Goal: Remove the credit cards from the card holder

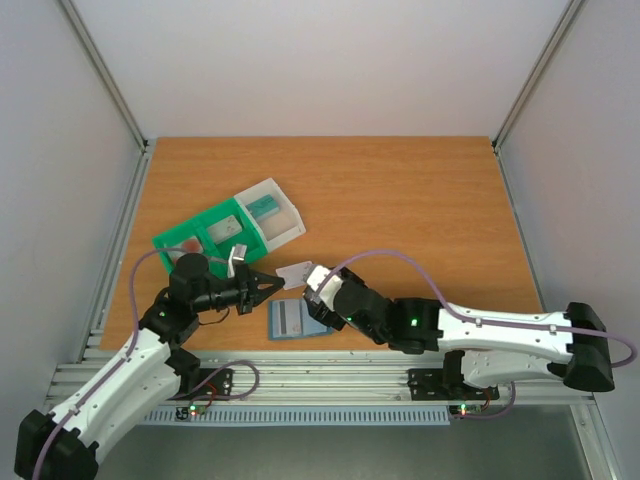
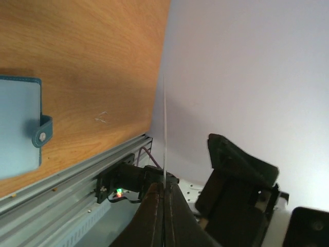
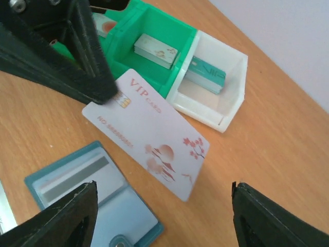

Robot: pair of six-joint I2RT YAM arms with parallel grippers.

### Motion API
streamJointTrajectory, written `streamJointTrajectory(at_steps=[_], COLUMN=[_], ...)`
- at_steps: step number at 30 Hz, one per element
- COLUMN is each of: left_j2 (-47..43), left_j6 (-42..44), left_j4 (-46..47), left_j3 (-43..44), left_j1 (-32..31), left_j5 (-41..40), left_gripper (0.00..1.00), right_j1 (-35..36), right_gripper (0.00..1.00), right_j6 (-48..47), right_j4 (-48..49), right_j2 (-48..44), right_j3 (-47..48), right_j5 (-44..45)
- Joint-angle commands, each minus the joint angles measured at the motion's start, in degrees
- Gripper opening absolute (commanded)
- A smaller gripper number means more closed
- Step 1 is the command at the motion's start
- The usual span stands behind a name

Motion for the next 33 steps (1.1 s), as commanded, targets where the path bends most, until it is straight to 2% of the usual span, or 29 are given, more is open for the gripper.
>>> streamJointTrajectory(at_steps=[1, 2, 4, 5, 10, 16, 20, 29, 33], left_j2=[-1.1, -1.5, -2.4, -2.7, -2.9, 0.6, 2.2, 5.3, 8.3], left_j6=[8.6, 10.6, 13.8, 16.1, 24.2, 31.2, 34.3, 42.6, 44.4], left_j4=[-1.2, -2.8, -5.6, -7.1, -13.6, -15.1, -15.9, -25.7, -27.5], left_j3=[0.5, 0.7, 1.3, 1.7, 4.2, 6.3, 8.1, 14.4, 17.0], left_j1=[-0.2, -0.2, -0.2, -0.2, -0.2, -0.2, -0.2, 0.9, 3.0], left_j5=[0.2, -0.5, -2.3, -3.3, -7.0, -6.3, -5.8, -11.6, -11.3], left_gripper=[0.01, 0.00, 0.00, 0.00, 0.00, 0.00, 0.00, 0.00, 0.00], right_j1=[0.5, 0.5, 0.5, 0.5, 0.5, 0.5, 0.5, 0.5, 0.5], right_gripper=[0.77, 0.80, 0.96, 0.98, 0.99, 0.98, 0.98, 0.98, 0.98], right_j6=[12.6, 14.5, 17.8, 19.6, 27.7, 36.4, 40.4, 44.9, 45.4], right_j4=[-12.9, -14.8, -17.9, -18.8, -20.8, -26.3, -26.7, -29.9, -31.2], right_j2=[-3.9, -4.5, -5.5, -6.2, -9.6, -9.7, -8.8, -11.0, -11.7], right_j3=[3.8, 4.5, 5.2, 5.3, 4.4, 4.9, 3.2, 2.3, 2.4], right_j5=[2.0, 1.7, 1.3, 1.3, 1.2, 0.7, -3.0, -7.6, -8.3])
